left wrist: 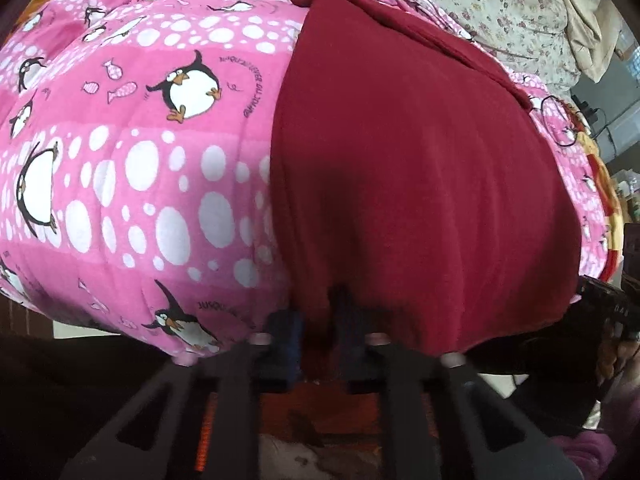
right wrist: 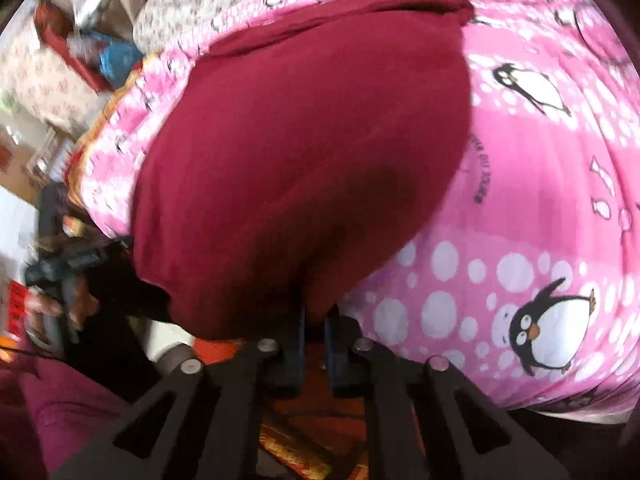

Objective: Fold small clothes

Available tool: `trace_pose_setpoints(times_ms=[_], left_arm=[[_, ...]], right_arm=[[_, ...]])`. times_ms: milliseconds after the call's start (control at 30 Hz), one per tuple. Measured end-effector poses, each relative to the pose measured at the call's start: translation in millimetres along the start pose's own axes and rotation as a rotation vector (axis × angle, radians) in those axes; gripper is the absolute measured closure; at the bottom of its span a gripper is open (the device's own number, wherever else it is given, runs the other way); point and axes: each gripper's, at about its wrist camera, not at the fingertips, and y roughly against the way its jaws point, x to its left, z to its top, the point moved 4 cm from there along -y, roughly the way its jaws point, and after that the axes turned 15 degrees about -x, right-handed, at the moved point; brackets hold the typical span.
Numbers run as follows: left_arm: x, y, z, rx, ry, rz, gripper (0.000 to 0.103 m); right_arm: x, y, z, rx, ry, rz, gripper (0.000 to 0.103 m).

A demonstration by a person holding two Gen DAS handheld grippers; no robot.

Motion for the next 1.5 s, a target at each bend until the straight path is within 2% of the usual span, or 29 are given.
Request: trace_pose_setpoints(times_ms=[100,200,267,367,500,733,867,967,1067,1133,1167,1233,1267,1367,1500], left_arm=[[-1,21,19,-0.045,0.036,-0.068,0.103],[3,45,62,-0.141,0.112,-0.149,0.103],[4,52,90,-0.199,0.129,-0.174,0.103],[1,48,137,-0.273,0.134,-0.179,0.103],[-8,24,205,-0.355,0.113,-0.154,0.103],[-14,-50,287,-0.398,0.089,-0.051,0.103],[-3,-97,300,-0.384,0.115,-0.013,0.103],[0,-120,303,-0.352,0.115,0.001,0.103],[-2,-123,308,-0.328,0.106,-0.025,0.103],[-2,-118,311,-0.319,0.108,-0.052,0.1],[-2,-116,312,-0.319,0.116,-0.065,0.096],[0,-111,312,-0.325,0.147,-0.091,0.09],[-1,-110,312,-0.325,0.155,-0.093,0.087],[-4,-111,311,-0.326,0.132,-0.075,0.086],[-8,-115,309,-0.328,0.097,-0.047,0.085]], right_arm=[[2,26,19,-0.071,-0.043,0.086,0.096],[10,63,56,-0.197,-0.058,0.186,0.096],[11,72,81,-0.251,-0.063,0.219,0.096],[5,72,121,-0.325,-0.063,0.199,0.096],[-8,55,179,-0.417,-0.077,0.18,0.096],[-55,2,266,-0.453,-0.081,0.053,0.096],[-83,-48,300,-0.424,-0.093,-0.024,0.096],[-102,-78,311,-0.406,-0.108,-0.064,0.095],[-119,-101,313,-0.362,-0.137,-0.092,0.083],[-125,-102,311,-0.363,-0.169,-0.064,0.072],[-126,-94,309,-0.391,-0.185,-0.048,0.068],[-127,-81,306,-0.435,-0.193,-0.057,0.054],[-126,-71,303,-0.464,-0.19,-0.073,0.054],[-115,-56,298,-0.499,-0.157,-0.067,0.054],[-96,-61,299,-0.475,-0.072,-0.072,0.055]])
